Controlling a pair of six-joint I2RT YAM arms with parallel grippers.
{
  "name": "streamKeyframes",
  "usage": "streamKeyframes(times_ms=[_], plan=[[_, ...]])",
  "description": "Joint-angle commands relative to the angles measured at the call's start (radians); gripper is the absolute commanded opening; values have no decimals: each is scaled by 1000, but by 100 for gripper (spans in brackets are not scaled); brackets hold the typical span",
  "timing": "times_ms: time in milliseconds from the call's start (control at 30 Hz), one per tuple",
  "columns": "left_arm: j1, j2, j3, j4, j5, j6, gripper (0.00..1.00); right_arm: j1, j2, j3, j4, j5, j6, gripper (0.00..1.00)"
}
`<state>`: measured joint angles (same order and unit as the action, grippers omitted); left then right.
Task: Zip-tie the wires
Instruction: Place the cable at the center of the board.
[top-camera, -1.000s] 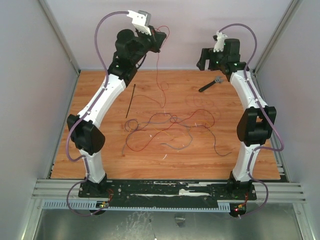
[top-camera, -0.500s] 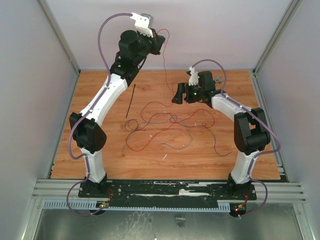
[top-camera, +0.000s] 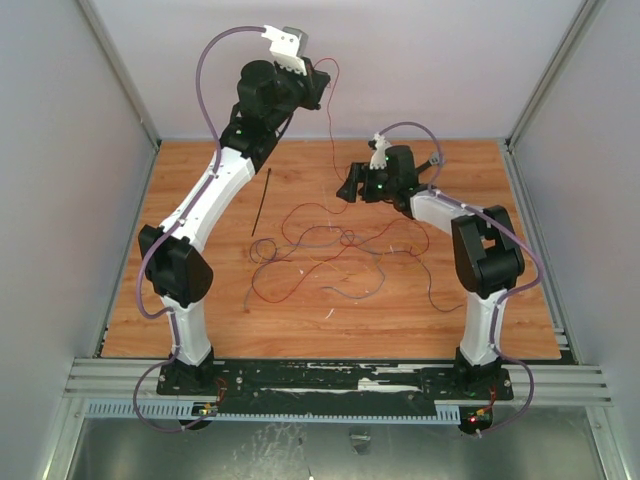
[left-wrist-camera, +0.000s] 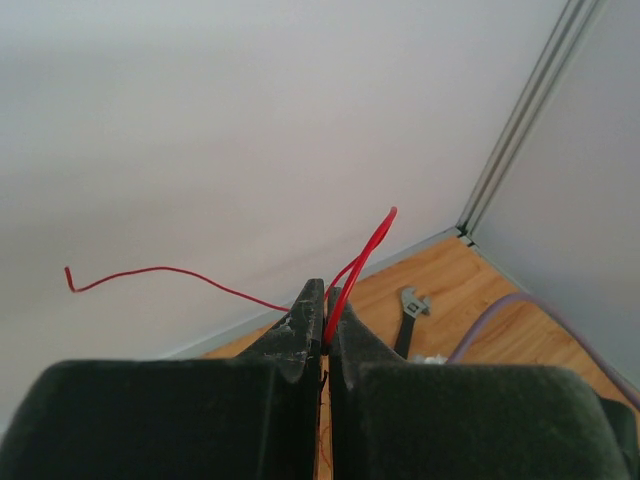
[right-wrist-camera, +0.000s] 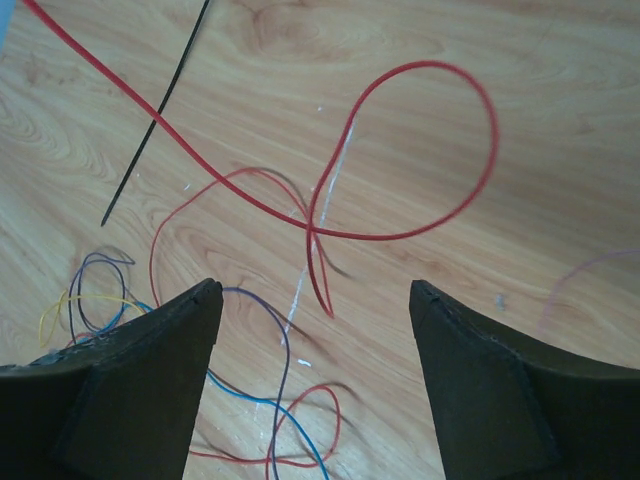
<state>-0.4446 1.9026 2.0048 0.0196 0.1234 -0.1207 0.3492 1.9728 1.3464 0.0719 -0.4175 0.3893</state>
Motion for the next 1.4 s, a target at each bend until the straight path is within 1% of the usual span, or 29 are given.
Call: streamKeyframes(times_ms=[0,33,133,233,300,400,433,467,667,833,1000,1133,1200,1367], plan=[[2,-49,36,11,-10,18,0,34,48,24,70,3,8,72],[1,-49,36,10,-10,18,0,33,62,31,76,4,9,68],[1,-52,36,7,-9,19,0,35,101,68,75,3,5,51],[2,-58,37,1,-11,27,0,34,112,90,59,7,-9,36],[2,-59,35,-4,-14,31,0,35,104,92,39,19,-26,23],[3,-58,36,-11,-22,35,0,35,65,82,-3,50,-68,7],[4,-58,34,-12,-24,33,0,33,49,78,-18,64,-80,2],[5,-58,34,-13,-26,33,0,34,33,76,-34,77,-95,0],[43,-68,35,-28,-31,0,0,2,-57,80,-133,146,-161,0],[101,-105,5,-44,-26,-32,0,-70,-127,110,-198,181,-189,0],[166,-171,-58,-43,-19,-53,0,-144,-213,166,-303,264,-240,0],[221,-251,-164,-1,2,-89,0,-184,-295,163,-350,336,-281,0],[238,-293,-246,26,21,-102,0,-199,-329,160,-377,340,-298,0],[267,-399,-403,31,22,-112,0,-208,-407,159,-469,379,-332,0]])
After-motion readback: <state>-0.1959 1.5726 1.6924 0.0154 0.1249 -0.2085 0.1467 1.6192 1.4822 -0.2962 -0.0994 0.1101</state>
